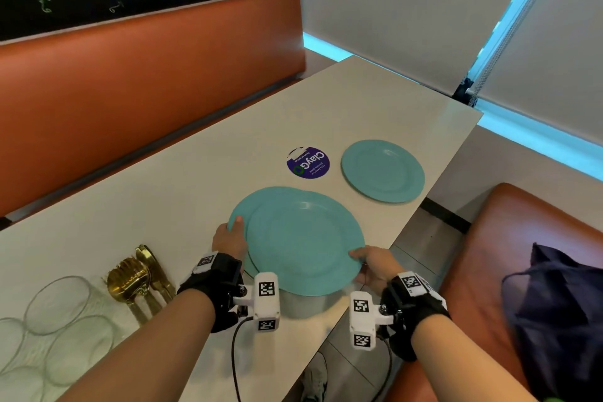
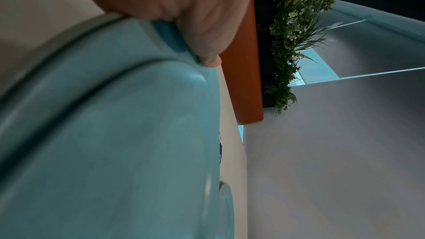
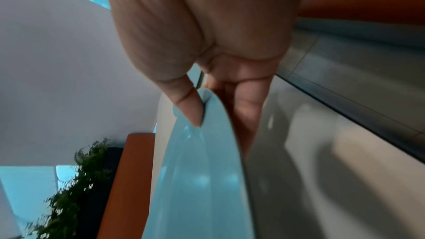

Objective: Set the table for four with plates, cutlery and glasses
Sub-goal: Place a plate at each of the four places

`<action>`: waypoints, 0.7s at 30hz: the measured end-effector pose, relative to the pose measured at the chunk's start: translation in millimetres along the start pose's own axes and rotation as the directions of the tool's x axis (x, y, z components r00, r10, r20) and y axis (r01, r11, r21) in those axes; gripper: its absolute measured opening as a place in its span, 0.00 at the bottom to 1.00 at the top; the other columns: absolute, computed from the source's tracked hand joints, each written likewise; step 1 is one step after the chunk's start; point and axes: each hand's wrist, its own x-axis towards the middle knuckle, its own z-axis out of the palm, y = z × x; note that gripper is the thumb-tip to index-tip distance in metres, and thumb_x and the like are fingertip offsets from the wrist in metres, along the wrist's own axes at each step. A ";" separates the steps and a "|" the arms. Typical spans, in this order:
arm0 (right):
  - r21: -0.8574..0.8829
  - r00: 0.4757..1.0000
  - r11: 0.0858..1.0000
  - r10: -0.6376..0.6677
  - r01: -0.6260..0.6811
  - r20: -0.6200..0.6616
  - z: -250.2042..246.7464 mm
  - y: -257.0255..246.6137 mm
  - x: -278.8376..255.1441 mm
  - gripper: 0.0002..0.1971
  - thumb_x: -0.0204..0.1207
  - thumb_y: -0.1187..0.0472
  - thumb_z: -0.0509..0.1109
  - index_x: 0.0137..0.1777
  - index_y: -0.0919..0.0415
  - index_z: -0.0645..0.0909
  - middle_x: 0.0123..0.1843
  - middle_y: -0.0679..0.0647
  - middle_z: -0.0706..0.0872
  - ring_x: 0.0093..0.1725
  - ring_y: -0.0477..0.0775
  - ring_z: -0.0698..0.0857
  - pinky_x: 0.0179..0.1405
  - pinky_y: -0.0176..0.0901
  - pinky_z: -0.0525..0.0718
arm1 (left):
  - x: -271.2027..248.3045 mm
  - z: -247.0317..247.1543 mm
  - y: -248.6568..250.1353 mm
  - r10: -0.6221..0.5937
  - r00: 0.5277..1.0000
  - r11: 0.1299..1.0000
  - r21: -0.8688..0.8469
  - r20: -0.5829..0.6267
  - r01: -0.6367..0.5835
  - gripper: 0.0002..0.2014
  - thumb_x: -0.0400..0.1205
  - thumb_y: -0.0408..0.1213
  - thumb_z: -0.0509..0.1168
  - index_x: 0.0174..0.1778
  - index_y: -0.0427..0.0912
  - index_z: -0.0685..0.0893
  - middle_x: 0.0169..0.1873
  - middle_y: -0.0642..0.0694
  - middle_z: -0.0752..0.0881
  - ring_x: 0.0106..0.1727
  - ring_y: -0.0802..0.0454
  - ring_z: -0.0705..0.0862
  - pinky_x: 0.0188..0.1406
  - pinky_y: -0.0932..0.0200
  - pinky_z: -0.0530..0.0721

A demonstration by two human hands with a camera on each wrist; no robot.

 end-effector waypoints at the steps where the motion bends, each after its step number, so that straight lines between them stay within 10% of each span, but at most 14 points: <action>1: 0.036 1.000 0.999 -0.008 0.007 0.005 -2.5 1.5 -2.8 0.10 0.79 0.74 0.61 0.58 0.69 0.78 0.44 0.60 0.86 0.37 0.58 0.87 0.22 0.45 0.88 | -1.5 -3.5 2.5 0.016 1.000 1.000 0.002 -0.014 -0.016 0.25 0.85 0.50 0.56 0.67 0.31 0.75 0.65 0.31 0.80 0.63 0.34 0.81 0.66 0.41 0.79; 21: 0.122 0.994 0.991 -0.036 0.049 -0.102 -2.6 35.2 1.0 0.10 0.82 0.74 0.56 0.59 0.66 0.75 0.43 0.61 0.85 0.38 0.61 0.84 0.15 0.43 0.84 | 12.6 -83.8 38.6 0.015 0.947 0.998 -0.049 -0.319 -0.032 0.27 0.88 0.48 0.50 0.77 0.33 0.64 0.73 0.33 0.73 0.72 0.34 0.74 0.69 0.48 0.72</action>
